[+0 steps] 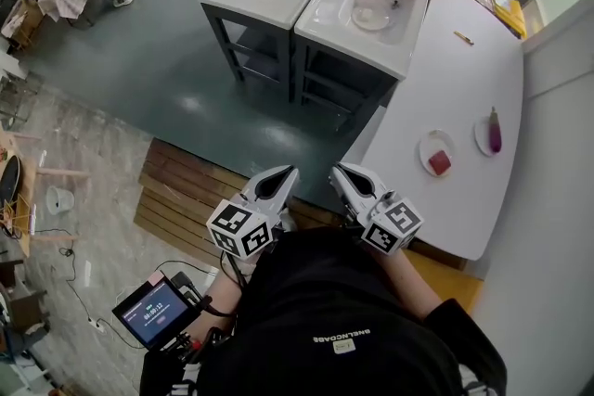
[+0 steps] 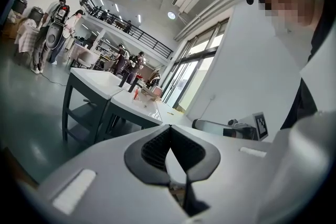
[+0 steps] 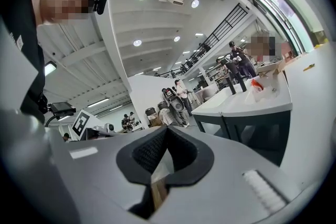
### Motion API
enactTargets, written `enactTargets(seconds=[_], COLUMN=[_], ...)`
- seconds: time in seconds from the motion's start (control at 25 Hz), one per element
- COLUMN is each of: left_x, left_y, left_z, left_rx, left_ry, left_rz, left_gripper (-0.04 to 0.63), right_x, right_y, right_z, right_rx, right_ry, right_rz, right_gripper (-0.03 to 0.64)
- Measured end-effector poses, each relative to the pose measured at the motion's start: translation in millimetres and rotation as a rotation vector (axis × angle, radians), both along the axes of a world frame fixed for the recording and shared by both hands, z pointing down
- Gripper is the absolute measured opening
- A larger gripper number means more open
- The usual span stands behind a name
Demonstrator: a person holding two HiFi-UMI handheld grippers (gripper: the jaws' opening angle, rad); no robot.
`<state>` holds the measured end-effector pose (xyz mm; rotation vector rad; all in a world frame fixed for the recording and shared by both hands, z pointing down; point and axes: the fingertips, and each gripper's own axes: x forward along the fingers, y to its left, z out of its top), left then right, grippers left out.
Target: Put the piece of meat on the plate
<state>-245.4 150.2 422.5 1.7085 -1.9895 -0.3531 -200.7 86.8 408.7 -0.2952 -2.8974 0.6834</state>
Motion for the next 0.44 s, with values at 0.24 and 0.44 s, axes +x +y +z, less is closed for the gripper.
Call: enactTargets(seconds=[0.24,0.44], left_x=[9.5,8.8], left_y=[-4.8,-9.3], left_z=[-1.4,-2.8], left_rx=[-0.006,-0.007], left_ry=[0.009,0.013], left_rz=[0.04,0.048], left_gripper=[0.017,0.017], right_x=[8.5,9.4], right_y=[-1.9,-6.8], right_z=[-3.0,-5.7], right_rx=[-0.011,-0.017], right_ry=[0.003,0.0], right_rz=[0.026,0.034], right_gripper=[0.005,0.005])
